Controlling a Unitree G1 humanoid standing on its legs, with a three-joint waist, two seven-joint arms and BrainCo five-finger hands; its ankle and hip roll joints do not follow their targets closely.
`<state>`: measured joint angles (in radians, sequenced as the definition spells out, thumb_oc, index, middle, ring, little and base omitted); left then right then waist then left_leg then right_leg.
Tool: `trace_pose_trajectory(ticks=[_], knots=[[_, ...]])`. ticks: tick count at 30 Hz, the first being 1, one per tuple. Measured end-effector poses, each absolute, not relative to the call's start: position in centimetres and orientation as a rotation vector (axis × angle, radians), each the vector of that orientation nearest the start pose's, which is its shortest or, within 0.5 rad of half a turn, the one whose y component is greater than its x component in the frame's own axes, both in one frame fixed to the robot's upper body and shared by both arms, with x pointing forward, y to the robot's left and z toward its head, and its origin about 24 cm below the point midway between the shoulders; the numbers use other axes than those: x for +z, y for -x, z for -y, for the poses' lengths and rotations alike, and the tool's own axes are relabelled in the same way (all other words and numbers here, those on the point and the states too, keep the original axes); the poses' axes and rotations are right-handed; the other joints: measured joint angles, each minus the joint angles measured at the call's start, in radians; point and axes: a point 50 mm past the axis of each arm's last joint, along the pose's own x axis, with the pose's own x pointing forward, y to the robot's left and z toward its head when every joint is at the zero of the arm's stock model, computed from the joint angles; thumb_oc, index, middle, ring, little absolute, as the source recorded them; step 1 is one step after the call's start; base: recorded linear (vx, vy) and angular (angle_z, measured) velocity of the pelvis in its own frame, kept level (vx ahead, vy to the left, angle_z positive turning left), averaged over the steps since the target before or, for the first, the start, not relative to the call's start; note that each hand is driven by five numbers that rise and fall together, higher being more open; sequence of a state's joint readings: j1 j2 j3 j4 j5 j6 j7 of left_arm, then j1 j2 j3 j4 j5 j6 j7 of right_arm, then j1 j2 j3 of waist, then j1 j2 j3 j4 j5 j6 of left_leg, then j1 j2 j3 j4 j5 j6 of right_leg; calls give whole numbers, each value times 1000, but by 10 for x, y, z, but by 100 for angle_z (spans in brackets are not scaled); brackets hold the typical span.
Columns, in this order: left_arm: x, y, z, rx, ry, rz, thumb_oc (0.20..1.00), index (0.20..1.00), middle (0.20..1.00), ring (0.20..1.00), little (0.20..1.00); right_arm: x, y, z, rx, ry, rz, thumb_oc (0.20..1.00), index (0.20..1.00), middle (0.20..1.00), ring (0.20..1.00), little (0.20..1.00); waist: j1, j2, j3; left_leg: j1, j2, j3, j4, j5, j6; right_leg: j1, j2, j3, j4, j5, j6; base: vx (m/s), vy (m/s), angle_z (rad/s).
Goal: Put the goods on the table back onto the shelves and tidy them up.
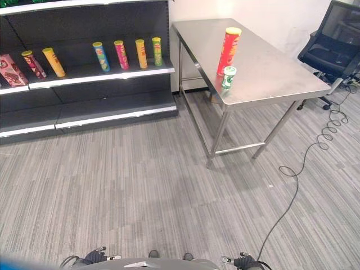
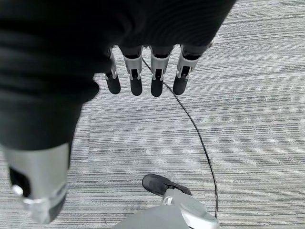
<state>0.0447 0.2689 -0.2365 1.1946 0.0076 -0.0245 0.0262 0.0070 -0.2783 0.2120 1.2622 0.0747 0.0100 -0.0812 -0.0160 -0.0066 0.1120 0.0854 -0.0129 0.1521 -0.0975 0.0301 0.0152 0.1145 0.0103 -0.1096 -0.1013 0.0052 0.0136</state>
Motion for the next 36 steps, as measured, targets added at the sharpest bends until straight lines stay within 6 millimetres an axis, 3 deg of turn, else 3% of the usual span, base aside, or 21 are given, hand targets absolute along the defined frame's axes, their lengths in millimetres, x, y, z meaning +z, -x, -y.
trace_pose_trajectory(ticks=[5, 7, 9, 11, 12, 13, 15, 17, 20, 21, 23, 25, 26, 27, 28, 31, 33, 34, 36], knots=[[-161, -84, -238, -17, -394, -1221, 1000, 1000, 1000, 1000, 1000, -160, -84, 249, -97, 382, -1264, 1000, 1000, 1000, 1000, 1000, 12, 3, 9, -30, -2, 5, 0, 2, 3, -46, -3, 12, 31, 4, 5, 3, 101, -8], [-159, -93, -239, -16, -398, -1198, 1000, 1000, 1000, 1000, 1000, -158, -90, 250, -98, 386, -1249, 1000, 1000, 1000, 1000, 1000, 18, 8, 34, -30, -2, 10, -1, -6, 13, -80, -7, 12, 95, -8, 21, 28, 154, -11], [-157, -99, -240, -11, -402, -1184, 1000, 1000, 1000, 1000, 1000, -156, -98, 251, -99, 389, -1231, 1000, 1000, 1000, 1000, 1000, 22, 13, 56, -29, -1, 28, 0, -10, 23, -125, -17, 1, 184, -40, 54, 81, 159, -18], [-156, -102, -241, -12, -407, -1179, 1000, 1000, 1000, 1000, 1000, -152, -108, 255, -108, 399, -1207, 1000, 1000, 1000, 1000, 1000, 20, 33, 84, -15, 7, 28, -1, -10, 32, -204, -24, -31, 368, -45, 54, 113, 84, -13], [-156, -103, -243, -8, -414, -1182, 1000, 1000, 1000, 1000, 1000, -151, -112, 257, -115, 401, -1194, 1000, 1000, 1000, 1000, 1000, 11, 38, 93, -8, 11, 30, -1, -10, 45, -293, -59, -52, 541, -94, 89, 110, 47, 11], [-155, -104, -243, -6, -416, -1176, 1000, 1000, 1000, 1000, 1000, -152, -108, 258, -116, 400, -1206, 1000, 1000, 1000, 1000, 1000, 11, 31, 95, 1, 2, 26, -1, -17, 53, -318, -87, -48, 562, -100, 103, 237, 44, 17], [-155, -106, -243, -21, -431, -1171, 1000, 1000, 1000, 1000, 1000, -154, -101, 257, -119, 392, -1224, 1000, 1000, 1000, 1000, 1000, 5, 17, 95, -2, -9, 11, -1, -23, 61, -360, -138, -14, 476, -95, 108, 244, -28, 19], [-154, -109, -242, -22, -429, -1163, 1000, 1000, 1000, 1000, 1000, -154, -100, 256, -118, 389, -1226, 1000, 1000, 1000, 1000, 1000, -17, 7, 99, -12, -7, -15, 6, -19, 72, -361, -138, 14, 348, -71, 118, 290, -58, 27], [-152, -118, -241, -13, -419, -1147, 1000, 1000, 1000, 1000, 1000, -155, -99, 254, -112, 386, -1227, 1000, 1000, 1000, 1000, 1000, -39, -14, 112, -14, -15, -47, 6, -20, 74, -361, -149, 33, 78, 35, 165, 292, -38, 25], [-152, -120, -241, -10, -418, -1150, 1000, 1000, 1000, 1000, 1000, -156, -95, 254, -112, 385, -1238, 1000, 1000, 1000, 1000, 1000, -49, -16, 115, -5, -13, -56, 6, -25, 66, -362, -152, 29, 40, 63, 169, 479, -100, 30], [-155, -110, -242, 11, -399, -1180, 1000, 1000, 1000, 1000, 1000, -158, -87, 253, -112, 381, -1268, 1000, 1000, 1000, 1000, 1000, -63, -24, 115, 60, 3, -67, 1, -65, 24, -352, -166, -65, -1, 95, 186, 429, -117, 22], [-158, -101, -241, 6, -393, -1202, 1000, 1000, 1000, 1000, 1000, -160, -77, 254, -113, 378, -1294, 1000, 1000, 1000, 1000, 1000, -62, -21, 96, 94, 30, -92, -1, -96, -12, -334, -179, -139, 95, 92, 182, 307, -110, 45], [-158, -96, -242, 4, -396, -1212, 1000, 1000, 1000, 1000, 1000, -162, -65, 253, -112, 372, -1320, 1000, 1000, 1000, 1000, 1000, -68, -35, 66, 98, 37, -127, -2, -117, -42, -325, -178, -148, 138, 57, 179, 408, -154, 54], [-159, -95, -241, -3, -398, -1217, 1000, 1000, 1000, 1000, 1000, -162, -63, 254, -117, 370, -1325, 1000, 1000, 1000, 1000, 1000, -66, -35, 62, 118, 53, -145, -3, -130, -60, -328, -171, -158, 153, 78, 155, 398, -165, 55], [-162, -87, -236, -16, -381, -1233, 1000, 1000, 1000, 1000, 1000, -160, -68, 258, -111, 392, -1314, 1000, 1000, 1000, 1000, 1000, -57, -11, 47, 140, 94, -156, 41, -150, -92, -282, -115, -178, 144, 71, 150, 516, -221, 25], [-165, -75, -235, -17, -371, -1264, 1000, 1000, 1000, 1000, 1000, -156, -79, 263, -109, 420, -1276, 1000, 1000, 1000, 1000, 1000, -62, -1, 10, 137, 143, -139, 142, -158, -105, -212, -31, -206, 89, 46, 111, 358, -157, 27], [-164, -78, -233, -29, -376, -1254, 1000, 1000, 1000, 1000, 1000, -155, -82, 264, -107, 426, -1265, 1000, 1000, 1000, 1000, 1000, -52, -15, -10, 113, 164, -137, 224, -162, -130, -175, -11, -220, 51, 38, 86, 263, -134, 10], [-166, -73, -230, -32, -366, -1267, 1000, 1000, 1000, 1000, 1000, -153, -86, 266, -99, 439, -1241, 1000, 1000, 1000, 1000, 1000, -51, -13, -42, 84, 174, -139, 299, -171, -159, -167, 6, -225, 49, 38, 41, 367, -221, 3], [-166, -72, -228, -33, -357, -1268, 1000, 1000, 1000, 1000, 1000, -153, -87, 266, -100, 438, -1238, 1000, 1000, 1000, 1000, 1000, -57, -6, -47, -8, 188, -143, 505, -172, -209, -124, 23, -233, 12, 33, 27, 215, -169, 13]])
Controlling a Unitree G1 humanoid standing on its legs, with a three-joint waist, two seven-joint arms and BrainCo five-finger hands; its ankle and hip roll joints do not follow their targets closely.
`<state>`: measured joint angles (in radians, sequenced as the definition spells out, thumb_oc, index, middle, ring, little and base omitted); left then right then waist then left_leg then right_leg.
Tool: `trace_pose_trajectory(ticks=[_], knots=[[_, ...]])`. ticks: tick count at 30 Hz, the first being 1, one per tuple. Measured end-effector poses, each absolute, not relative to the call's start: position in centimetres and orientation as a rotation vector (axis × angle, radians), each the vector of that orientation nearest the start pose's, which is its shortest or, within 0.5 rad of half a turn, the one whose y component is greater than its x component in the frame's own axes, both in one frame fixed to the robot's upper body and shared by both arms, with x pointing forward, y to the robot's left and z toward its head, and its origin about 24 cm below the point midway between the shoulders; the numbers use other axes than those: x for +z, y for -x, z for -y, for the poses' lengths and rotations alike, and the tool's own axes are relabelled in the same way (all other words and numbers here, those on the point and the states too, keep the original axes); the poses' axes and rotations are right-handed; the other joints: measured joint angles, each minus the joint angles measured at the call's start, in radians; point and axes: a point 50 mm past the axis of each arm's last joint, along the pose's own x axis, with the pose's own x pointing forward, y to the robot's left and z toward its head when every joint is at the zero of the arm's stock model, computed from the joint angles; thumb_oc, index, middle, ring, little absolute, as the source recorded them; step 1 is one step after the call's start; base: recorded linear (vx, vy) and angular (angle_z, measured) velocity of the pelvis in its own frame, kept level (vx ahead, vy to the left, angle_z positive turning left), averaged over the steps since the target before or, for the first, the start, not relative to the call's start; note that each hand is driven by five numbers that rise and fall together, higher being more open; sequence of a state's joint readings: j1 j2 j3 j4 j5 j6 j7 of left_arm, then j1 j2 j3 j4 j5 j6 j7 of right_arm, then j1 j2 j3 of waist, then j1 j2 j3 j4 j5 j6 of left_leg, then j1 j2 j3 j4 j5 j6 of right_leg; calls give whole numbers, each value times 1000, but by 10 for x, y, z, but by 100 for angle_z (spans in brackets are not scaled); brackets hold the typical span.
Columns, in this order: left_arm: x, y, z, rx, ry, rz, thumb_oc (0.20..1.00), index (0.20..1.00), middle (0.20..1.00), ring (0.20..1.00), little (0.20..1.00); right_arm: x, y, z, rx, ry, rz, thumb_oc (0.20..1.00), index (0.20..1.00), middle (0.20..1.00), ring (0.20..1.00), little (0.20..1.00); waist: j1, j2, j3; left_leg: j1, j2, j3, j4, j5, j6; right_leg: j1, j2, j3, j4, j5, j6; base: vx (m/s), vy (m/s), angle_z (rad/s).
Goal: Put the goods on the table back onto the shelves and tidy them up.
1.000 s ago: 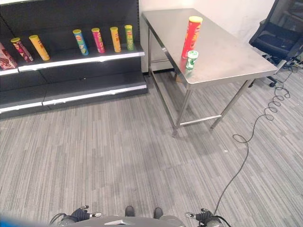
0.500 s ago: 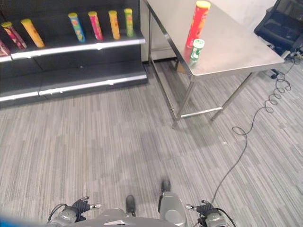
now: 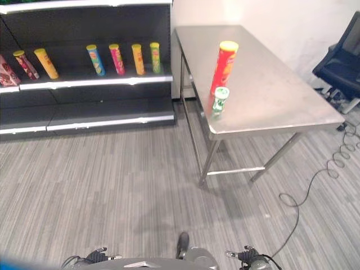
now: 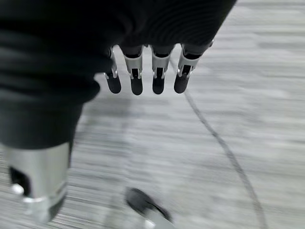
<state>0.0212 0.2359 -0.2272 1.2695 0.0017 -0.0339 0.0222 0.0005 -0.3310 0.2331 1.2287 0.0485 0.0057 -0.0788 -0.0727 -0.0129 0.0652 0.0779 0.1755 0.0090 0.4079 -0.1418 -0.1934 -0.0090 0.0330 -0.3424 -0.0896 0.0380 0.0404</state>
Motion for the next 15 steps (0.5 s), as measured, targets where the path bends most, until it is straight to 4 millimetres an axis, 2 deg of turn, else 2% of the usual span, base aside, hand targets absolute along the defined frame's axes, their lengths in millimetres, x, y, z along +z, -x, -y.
trace_pose_trajectory(ticks=[1, 2, 3, 5, 7, 8, 9, 10, 11, 12, 14, 15], knots=[[-165, -81, -227, -35, -358, -1244, 1000, 1000, 1000, 1000, 1000, -153, -87, 266, -102, 436, -1236, 1000, 1000, 1000, 1000, 1000, 1, -3, 3, -94, 6, 0, 173, 39, -35, 5, 1, -3, -3, -3, -24, 194, -152, -13], [-164, -88, -226, -30, -350, -1221, 1000, 1000, 1000, 1000, 1000, -154, -84, 267, -102, 444, -1251, 1000, 1000, 1000, 1000, 1000, 19, -2, 8, -233, 16, -11, 409, 127, -42, 6, -1, -10, 4, 13, -95, 267, -131, -43], [-163, -88, -228, -8, -336, -1227, 1000, 1000, 1000, 1000, 1000, -153, -87, 266, -95, 448, -1246, 1000, 1000, 1000, 1000, 1000, 22, 8, 14, -285, 31, 30, 445, 191, 7, 31, 6, 11, 4, -5, -135, 349, -124, -58], [-162, -91, -230, 0, -339, -1224, 1000, 1000, 1000, 1000, 1000, -155, -85, 262, -89, 441, -1259, 1000, 1000, 1000, 1000, 1000, 23, -6, 21, -296, 44, 92, 418, 170, 11, 53, -9, 26, -14, -9, -141, 183, 3, -23], [-161, -98, -229, 0, -340, -1205, 1000, 1000, 1000, 1000, 1000, -156, -84, 262, -94, 429, -1262, 1000, 1000, 1000, 1000, 1000, 22, -15, 39, -303, 36, 138, 254, 166, 15, 59, -21, 19, -14, -7, -143, 183, 88, 7], [-160, -102, -229, 0, -340, -1194, 1000, 1000, 1000, 1000, 1000, -156, -85, 261, -94, 428, -1261, 1000, 1000, 1000, 1000, 1000, 23, -15, 50, -301, 40, 151, 176, 165, 14, 68, -20, 20, -15, -20, -133, 217, 138, 14], [-160, -102, -229, 4, -338, -1194, 1000, 1000, 1000, 1000, 1000, -156, -84, 260, -94, 425, -1264, 1000, 1000, 1000, 1000, 1000, 21, -18, 52, -299, 39, 172, 22, 167, 16, 69, -20, 19, -15, -30, -123, 242, 157, 12], [-159, -107, -228, 3, -339, -1183, 1000, 1000, 1000, 1000, 1000, -156, -84, 260, -98, 426, -1269, 1000, 1000, 1000, 1000, 1000, 26, -22, 67, -275, 37, 168, -267, 192, 24, 73, -17, 17, -15, -30, -106, 255, 156, 6], [-159, -105, -229, 4, -339, -1189, 1000, 1000, 1000, 1000, 1000, -156, -85, 262, -102, 429, -1272, 1000, 1000, 1000, 1000, 1000, 27, -8, 80, -254, 49, 166, -412, 213, 21, 87, -9, 17, -15, -33, -102, 286, 164, -1], [-160, -104, -229, 9, -333, -1192, 1000, 1000, 1000, 1000, 1000, -155, -87, 263, -109, 433, -1265, 1000, 1000, 1000, 1000, 1000, 25, -1, 99, -248, 58, 139, -512, 233, 15, 107, 6, 15, -15, -44, -86, 298, 162, -10], [-160, -104, -229, 18, -320, -1188, 1000, 1000, 1000, 1000, 1000, -155, -86, 265, -118, 433, -1266, 1000, 1000, 1000, 1000, 1000, 34, 10, 112, -261, 69, 68, -512, 263, 5, 138, 13, 27, -15, -60, -82, 424, 260, -35], [-160, -102, -229, 30, -306, -1196, 1000, 1000, 1000, 1000, 1000, -153, -83, 272, -140, 440, -1272, 1000, 1000, 1000, 1000, 1000, 61, 26, 116, -269, 45, -57, -512, 270, 1, 171, 17, 82, -15, -85, -90, 380, 278, -62]])
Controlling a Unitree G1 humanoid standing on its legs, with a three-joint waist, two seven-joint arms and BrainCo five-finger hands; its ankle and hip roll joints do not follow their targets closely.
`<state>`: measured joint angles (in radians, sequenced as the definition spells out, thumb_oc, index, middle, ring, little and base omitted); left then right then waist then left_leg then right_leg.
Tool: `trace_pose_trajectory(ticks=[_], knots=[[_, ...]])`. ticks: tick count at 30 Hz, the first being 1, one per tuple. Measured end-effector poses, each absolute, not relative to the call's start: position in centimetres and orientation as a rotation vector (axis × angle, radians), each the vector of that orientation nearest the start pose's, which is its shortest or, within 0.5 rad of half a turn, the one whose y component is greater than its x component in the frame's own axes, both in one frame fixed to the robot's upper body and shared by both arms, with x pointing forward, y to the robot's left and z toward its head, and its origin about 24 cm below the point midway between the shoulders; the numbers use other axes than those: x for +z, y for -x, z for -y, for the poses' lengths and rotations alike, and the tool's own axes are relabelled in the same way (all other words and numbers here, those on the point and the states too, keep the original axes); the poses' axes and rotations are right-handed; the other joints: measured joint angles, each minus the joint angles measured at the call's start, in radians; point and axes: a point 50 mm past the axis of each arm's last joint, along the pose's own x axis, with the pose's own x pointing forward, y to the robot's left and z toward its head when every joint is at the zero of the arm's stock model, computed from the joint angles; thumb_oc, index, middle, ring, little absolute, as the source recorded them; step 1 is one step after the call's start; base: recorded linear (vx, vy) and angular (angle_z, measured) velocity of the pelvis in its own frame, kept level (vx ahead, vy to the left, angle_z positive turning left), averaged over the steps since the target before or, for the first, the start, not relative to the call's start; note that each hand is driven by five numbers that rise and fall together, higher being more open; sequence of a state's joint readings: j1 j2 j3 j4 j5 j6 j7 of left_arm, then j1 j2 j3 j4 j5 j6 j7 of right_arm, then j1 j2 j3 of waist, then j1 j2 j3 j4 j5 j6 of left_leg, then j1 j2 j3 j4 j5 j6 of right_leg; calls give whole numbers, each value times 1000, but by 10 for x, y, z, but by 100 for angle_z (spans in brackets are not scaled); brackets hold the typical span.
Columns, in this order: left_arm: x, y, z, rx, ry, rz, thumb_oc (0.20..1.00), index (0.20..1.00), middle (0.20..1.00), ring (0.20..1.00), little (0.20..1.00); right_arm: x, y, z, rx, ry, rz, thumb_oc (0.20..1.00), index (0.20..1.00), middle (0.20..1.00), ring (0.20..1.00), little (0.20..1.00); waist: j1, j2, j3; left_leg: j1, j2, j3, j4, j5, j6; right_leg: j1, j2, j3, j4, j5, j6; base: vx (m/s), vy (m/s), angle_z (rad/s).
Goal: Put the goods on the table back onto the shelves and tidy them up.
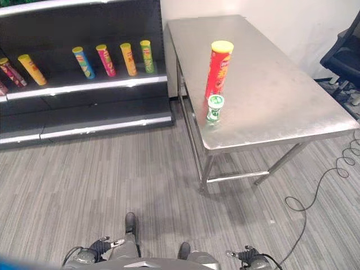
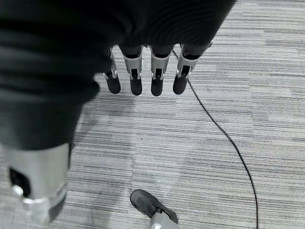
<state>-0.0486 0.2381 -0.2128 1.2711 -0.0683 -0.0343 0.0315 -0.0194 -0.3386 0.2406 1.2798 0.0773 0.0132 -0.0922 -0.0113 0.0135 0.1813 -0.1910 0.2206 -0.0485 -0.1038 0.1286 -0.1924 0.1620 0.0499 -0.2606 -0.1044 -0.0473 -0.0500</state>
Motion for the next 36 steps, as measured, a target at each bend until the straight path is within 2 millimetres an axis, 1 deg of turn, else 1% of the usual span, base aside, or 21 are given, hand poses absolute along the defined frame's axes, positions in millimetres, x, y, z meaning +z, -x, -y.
trace_pose_trajectory(ticks=[1, 5, 7, 9, 11, 12, 13, 14, 15, 16, 18, 20, 22, 24, 25, 28, 29, 30, 32, 33, 36], knots=[[-160, -101, -230, 36, -301, -1198, 1000, 1000, 1000, 1000, 1000, -153, -83, 273, -142, 442, -1274, 1000, 1000, 1000, 1000, 1000, 0, 3, 0, 2, -9, 9, 5, 1, 2, 10, -5, 4, 0, 2, -3, 275, 249, -66], [-162, -91, -233, 52, -292, -1224, 1000, 1000, 1000, 1000, 1000, -153, -78, 275, -138, 439, -1288, 1000, 1000, 1000, 1000, 1000, 12, 15, -17, 60, -37, 16, 6, 10, 21, 61, -43, 84, 2, -29, 74, 266, 362, -65], [-160, -94, -238, 61, -305, -1217, 1000, 1000, 1000, 1000, 1000, -155, -75, 271, -154, 406, -1295, 1000, 1000, 1000, 1000, 1000, 12, -11, -25, 95, -90, 85, 2, 61, 89, 64, -107, 132, 24, -38, 107, 112, 197, -49], [-157, -98, -247, 74, -329, -1207, 1000, 1000, 1000, 1000, 1000, -157, -75, 265, -149, 386, -1290, 1000, 1000, 1000, 1000, 1000, -7, -41, -33, 115, -142, 104, 6, 50, 150, 53, -156, 141, 72, -28, 123, 162, 343, -20], [-152, -109, -255, 89, -351, -1175, 1000, 1000, 1000, 1000, 1000, -158, -77, 263, -180, 346, -1287, 1000, 1000, 1000, 1000, 1000, -11, -42, -33, 140, -165, 130, 6, 21, 188, -4, -192, 173, 193, -26, 133, 145, 397, -23], [-149, -113, -261, 99, -364, -1166, 1000, 1000, 1000, 1000, 1000, -157, -76, 266, -231, 305, -1283, 1000, 1000, 1000, 1000, 1000, -12, -32, -33, 162, -180, 154, 0, -8, 222, -65, -212, 196, 337, -28, 145, 97, 280, -37], [-148, -114, -264, 99, -377, -1164, 1000, 1000, 1000, 1000, 1000, -156, -75, 269, -255, 289, -1285, 1000, 1000, 1000, 1000, 1000, -13, -23, -35, 168, -187, 158, 2, -15, 230, -116, -234, 199, 433, -42, 168, 80, 251, -25], [-147, -114, -265, 97, -386, -1161, 1000, 1000, 1000, 1000, 1000, -156, -75, 269, -258, 288, -1288, 1000, 1000, 1000, 1000, 1000, -15, -21, -36, 173, -197, 164, 3, -26, 225, -140, -247, 199, 473, -68, 198, 76, 236, -22], [-142, -121, -274, 112, -408, -1142, 1000, 1000, 1000, 1000, 1000, -158, -65, 270, -270, 278, -1318, 1000, 1000, 1000, 1000, 1000, -13, -28, -41, 181, -214, 182, 0, -49, 249, -185, -261, 207, 502, -71, 216, 60, 192, -19], [-143, -116, -276, 114, -411, -1154, 1000, 1000, 1000, 1000, 1000, -157, -69, 270, -273, 274, -1305, 1000, 1000, 1000, 1000, 1000, -11, -31, -41, 180, -221, 184, 0, -50, 254, -204, -270, 204, 527, -69, 218, 83, 153, -13], [-141, -116, -281, 115, -433, -1158, 1000, 1000, 1000, 1000, 1000, -157, -57, 277, -330, 242, -1330, 1000, 1000, 1000, 1000, 1000, -17, -34, -32, 207, -230, 200, 0, -68, 289, -275, -265, 170, 588, -66, 214, 119, 96, -15], [-142, -112, -281, 114, -432, -1170, 1000, 1000, 1000, 1000, 1000, -156, -45, 282, -363, 235, -1362, 1000, 1000, 1000, 1000, 1000, -24, -37, -34, 224, -229, 204, 0, -80, 285, -286, -245, 153, 533, -66, 215, 93, 15, -13], [-143, -109, -281, 109, -437, -1179, 1000, 1000, 1000, 1000, 1000, -154, -41, 289, -402, 236, -1370, 1000, 1000, 1000, 1000, 1000, -32, -49, -37, 231, -229, 210, 0, -86, 284, -280, -226, 106, 335, -52, 207, 92, -64, -7], [-143, -108, -281, 111, -438, -1181, 1000, 1000, 1000, 1000, 1000, -154, -36, 292, -438, 226, -1378, 1000, 1000, 1000, 1000, 1000, -38, -69, -42, 224, -229, 225, 0, -93, 271, -287, -217, 82, 189, 5, 209, 88, -43, -15], [-144, -107, -281, 111, -438, -1183, 1000, 1000, 1000, 1000, 1000, -153, -35, 293, -449, 226, -1379, 1000, 1000, 1000, 1000, 1000, -45, -80, -45, 221, -231, 223, 0, -96, 268, -275, -209, 100, 121, 34, 217, 72, -30, 1], [-146, -107, -273, 95, -420, -1176, 1000, 1000, 1000, 1000, 1000, -153, -14, 298, -541, 173, -1419, 1000, 1000, 1000, 1000, 1000, -54, -119, -71, 234, -237, 204, 0, -108, 246, -211, -204, 127, 44, 89, 202, 141, -52, 18], [-147, -103, -273, 93, -417, -1183, 1000, 1000, 1000, 1000, 1000, -149, -8, 308, -618, 136, -1415, 1000, 1000, 1000, 1000, 1000, -63, -131, -80, 245, -235, 202, 0, -116, 229, -186, -199, 125, 0, 148, 189, 103, -21, 4], [-147, -103, -273, 93, -417, -1183, 1000, 1000, 1000, 1000, 1000, -149, -8, 308, -618, 136, -1415, 1000, 1000, 1000, 1000, 1000, -63, -131, -80, 245, -235, 202, 0, -116, 229, -186, -199, 125, 0, 148, 189, 103, -13, 5], [-151, -92, -269, 85, -403, -1210, 1000, 1000, 1000, 1000, 1000, -130, 3, 346, -770, 162, -1382, 1000, 1000, 1000, 1000, 1000, -67, -116, -104, 259, -202, 202, 0, -131, 196, -173, -164, 123, 1, 159, 162, 161, -5, -1], [-152, -87, -269, 85, -398, -1216, 1000, 1000, 1000, 1000, 1000, -106, 7, 384, -959, 121, -1301, 1000, 1000, 1000, 1000, 1000, -71, -96, -114, 277, -185, 202, 1, -138, 173, -155, -147, 121, 1, 147, 147, 176, 0, -6], [-153, -87, -264, 95, -375, -1211, 1000, 1000, 1000, 1000, 1000, -53, 21, 443, -1225, 184, -1141, 1000, 1000, 1000, 1000, 1000, -74, -67, -129, 306, -174, 201, 0, -148, 157, -121, -136, 109, 1, 134, 147, 74, 6, 7]])
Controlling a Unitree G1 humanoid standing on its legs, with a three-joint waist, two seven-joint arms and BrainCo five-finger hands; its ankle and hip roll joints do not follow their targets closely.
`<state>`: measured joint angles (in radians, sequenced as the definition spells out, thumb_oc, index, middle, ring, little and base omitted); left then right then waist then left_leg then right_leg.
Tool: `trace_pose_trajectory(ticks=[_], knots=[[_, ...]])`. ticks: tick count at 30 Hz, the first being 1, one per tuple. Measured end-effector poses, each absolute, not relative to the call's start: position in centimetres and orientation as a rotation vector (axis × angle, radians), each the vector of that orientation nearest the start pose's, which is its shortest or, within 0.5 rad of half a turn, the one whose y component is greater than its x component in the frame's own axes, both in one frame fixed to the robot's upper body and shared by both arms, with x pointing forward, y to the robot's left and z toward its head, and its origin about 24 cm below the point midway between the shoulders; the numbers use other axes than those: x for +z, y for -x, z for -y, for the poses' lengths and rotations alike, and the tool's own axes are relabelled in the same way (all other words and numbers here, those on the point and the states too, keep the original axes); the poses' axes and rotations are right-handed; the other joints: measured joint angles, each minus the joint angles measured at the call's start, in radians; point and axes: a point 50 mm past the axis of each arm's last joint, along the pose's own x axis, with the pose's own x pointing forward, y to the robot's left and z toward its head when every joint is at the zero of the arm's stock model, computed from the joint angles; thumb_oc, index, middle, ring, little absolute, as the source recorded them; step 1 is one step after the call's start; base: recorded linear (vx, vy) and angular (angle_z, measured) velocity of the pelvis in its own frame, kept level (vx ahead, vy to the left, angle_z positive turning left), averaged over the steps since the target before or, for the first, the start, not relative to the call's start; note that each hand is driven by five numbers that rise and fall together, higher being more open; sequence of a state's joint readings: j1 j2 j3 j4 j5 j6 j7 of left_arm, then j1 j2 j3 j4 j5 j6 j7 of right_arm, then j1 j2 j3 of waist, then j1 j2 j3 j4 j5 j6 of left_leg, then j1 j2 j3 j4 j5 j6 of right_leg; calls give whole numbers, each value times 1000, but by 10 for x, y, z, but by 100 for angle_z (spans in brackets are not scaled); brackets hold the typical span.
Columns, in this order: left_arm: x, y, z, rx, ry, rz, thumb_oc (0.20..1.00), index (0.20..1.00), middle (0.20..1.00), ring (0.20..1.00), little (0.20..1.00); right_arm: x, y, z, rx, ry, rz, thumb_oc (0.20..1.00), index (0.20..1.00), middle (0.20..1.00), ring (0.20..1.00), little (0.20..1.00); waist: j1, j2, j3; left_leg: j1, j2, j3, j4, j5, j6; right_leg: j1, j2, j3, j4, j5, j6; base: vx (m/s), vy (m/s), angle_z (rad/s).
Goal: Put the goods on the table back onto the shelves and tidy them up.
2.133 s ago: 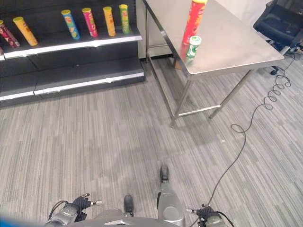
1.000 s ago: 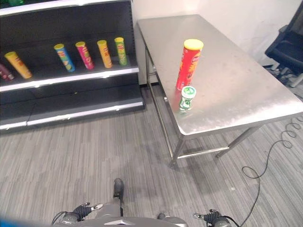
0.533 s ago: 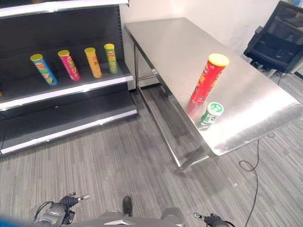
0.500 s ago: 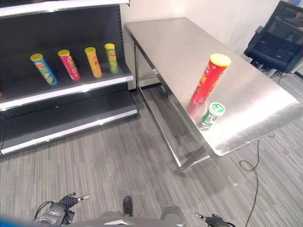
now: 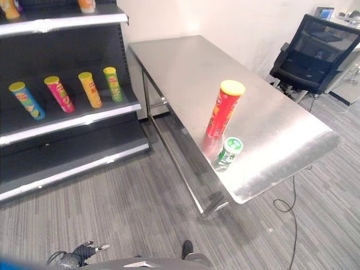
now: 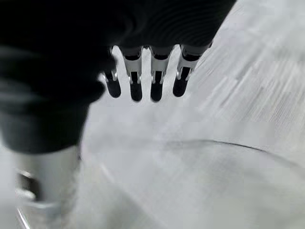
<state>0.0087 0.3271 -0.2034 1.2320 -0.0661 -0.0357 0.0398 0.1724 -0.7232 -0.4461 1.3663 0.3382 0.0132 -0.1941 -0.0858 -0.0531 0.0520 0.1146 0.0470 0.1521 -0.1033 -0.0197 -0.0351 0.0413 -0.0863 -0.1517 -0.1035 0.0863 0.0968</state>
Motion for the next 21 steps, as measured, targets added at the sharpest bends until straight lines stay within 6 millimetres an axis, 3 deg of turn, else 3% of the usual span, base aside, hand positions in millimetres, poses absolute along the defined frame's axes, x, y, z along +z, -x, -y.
trace_pose_trajectory(ticks=[2, 4, 5, 6, 9, 10, 13, 14, 16, 21], knots=[[-153, -87, -265, 103, -370, -1210, 1000, 1000, 1000, 1000, 1000, -20, 9, 471, -1337, 225, -990, 1000, 1000, 1000, 1000, 1000, -2, -10, 1, -2, 10, 1, 0, -1, -2, -1, 10, 0, 1, 0, -3, 107, 22, -1], [-157, -77, -260, 117, -341, -1232, 1000, 1000, 1000, 1000, 1000, 4, -24, 481, -1347, 260, -764, 1000, 1000, 1000, 1000, 1000, -30, -7, -2, 1, 11, 2, 0, -3, -4, 0, 11, 2, 1, -1, -3, 55, 9, -5], [-159, -69, -256, 131, -316, -1247, 1000, 1000, 1000, 1000, 1000, 21, -48, 479, -1304, 307, -621, 1000, 1000, 1000, 1000, 1000, -47, -8, 0, 3, 11, 2, 0, -3, -5, 0, 12, 6, -1, -1, -4, 19, -5, -22], [-163, -58, -248, 134, -290, -1276, 1000, 1000, 1000, 1000, 1000, 57, -86, 473, -1213, 450, -388, 1000, 1000, 1000, 1000, 1000, -67, -6, 2, 13, 9, 13, 0, -4, -5, 4, 11, 19, 0, 2, -7, 18, -7, -16], [-162, -60, -248, 135, -294, -1269, 1000, 1000, 1000, 1000, 1000, 87, -111, 472, -1161, 562, -262, 1000, 1000, 1000, 1000, 1000, -65, -4, -1, 12, 7, 11, 0, -6, -8, 4, 8, 18, 0, -1, -4, 9, -9, -1], [-162, -61, -249, 139, -293, -1262, 1000, 1000, 1000, 1000, 1000, 101, -128, 467, -1111, 584, -187, 1000, 1000, 1000, 1000, 1000, -52, -4, 0, 10, 7, 11, 0, -7, -8, 3, 8, 18, 0, -2, -3, -9, -12, -6], [-161, -61, -249, 137, -292, -1256, 1000, 1000, 1000, 1000, 1000, 119, -150, 451, -981, 625, -83, 1000, 1000, 1000, 1000, 1000, -40, 3, -1, 10, 8, 19, 0, -9, -3, 2, 8, 20, -1, -1, -4, -1, -10, -3], [-162, -59, -248, 129, -284, -1255, 1000, 1000, 1000, 1000, 1000, 136, -173, 430, -834, 657, 9, 1000, 1000, 1000, 1000, 1000, -43, 16, -4, 10, 8, 21, 0, -9, -3, 1, 8, 20, -1, 0, -4, -7, -18, 3], [-161, -61, -247, 116, -277, -1239, 1000, 1000, 1000, 1000, 1000, 148, -190, 412, -669, 731, 49, 1000, 1000, 1000, 1000, 1000, -39, 22, -5, 11, 9, 21, 0, -9, -3, 1, 8, 17, -1, 0, -4, -5, -5, 4], [-162, -55, -246, 101, -263, -1257, 1000, 1000, 1000, 1000, 1000, 142, -216, 380, -335, 799, 3, 1000, 1000, 1000, 1000, 1000, -18, 15, -3, 9, 9, 9, 0, 0, -5, 5, 7, 4, -1, -1, -4, -16, -24, 6]])
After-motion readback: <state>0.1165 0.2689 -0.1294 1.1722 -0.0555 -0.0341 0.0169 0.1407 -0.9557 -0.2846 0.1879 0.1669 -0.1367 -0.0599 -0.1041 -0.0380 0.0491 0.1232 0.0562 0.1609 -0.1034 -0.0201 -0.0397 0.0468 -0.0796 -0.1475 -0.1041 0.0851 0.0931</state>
